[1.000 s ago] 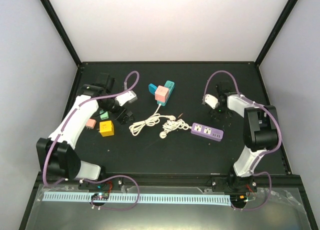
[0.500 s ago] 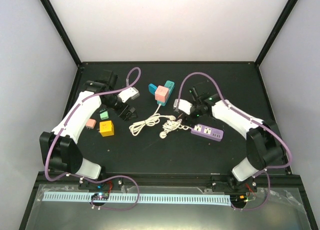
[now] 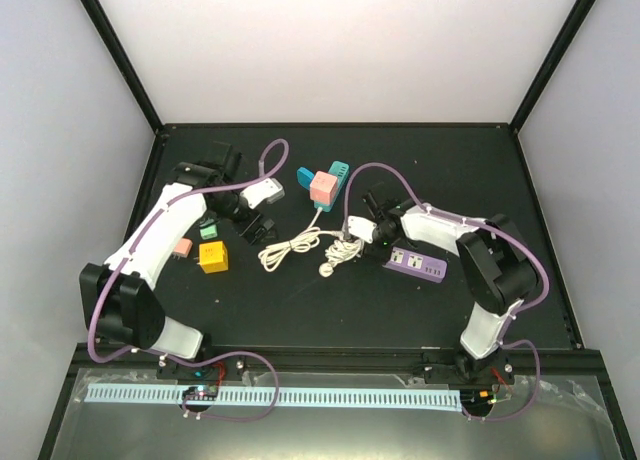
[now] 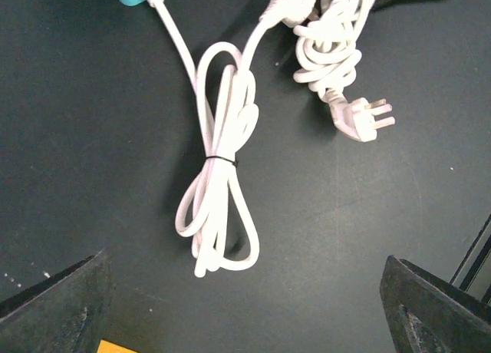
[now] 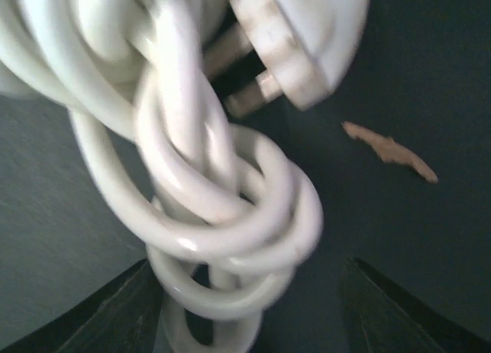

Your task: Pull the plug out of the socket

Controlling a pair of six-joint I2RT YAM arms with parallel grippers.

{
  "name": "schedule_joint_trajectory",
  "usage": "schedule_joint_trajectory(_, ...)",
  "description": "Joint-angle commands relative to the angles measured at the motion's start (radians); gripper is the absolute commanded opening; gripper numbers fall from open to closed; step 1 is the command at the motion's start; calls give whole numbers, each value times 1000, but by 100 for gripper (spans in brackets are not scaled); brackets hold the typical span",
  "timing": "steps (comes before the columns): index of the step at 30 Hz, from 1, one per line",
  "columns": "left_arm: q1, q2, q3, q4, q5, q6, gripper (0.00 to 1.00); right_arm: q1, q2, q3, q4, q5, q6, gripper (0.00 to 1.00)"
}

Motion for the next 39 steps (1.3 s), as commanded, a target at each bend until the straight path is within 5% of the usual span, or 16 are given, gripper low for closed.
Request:
schedule_joint_trajectory(1,-44,-15,-9,1,-30,28,96,-71,3,-16,40,42,-10,63)
schedule_joint_trajectory(9,-112,38,-26,64,-122,15,79,-266,14,-26,56,50,-78,55)
schedule_joint_trajectory(16,-217,79,-27,123,-229,25,78,-493,42,-26,70,50,-154,55)
schedule_joint_trajectory(18,-243,105,-24,137,-251,26,78,-554,53,-2,53,20,-158,49)
schedule_joint_trajectory(28,-336,323,62,156,-380,28,73,-729,128,163,-16,-3,-111,56)
schedule_joint_trajectory(39,-381,468,115,155,-446,23,52,-734,1,209,-114,-237,-34,82)
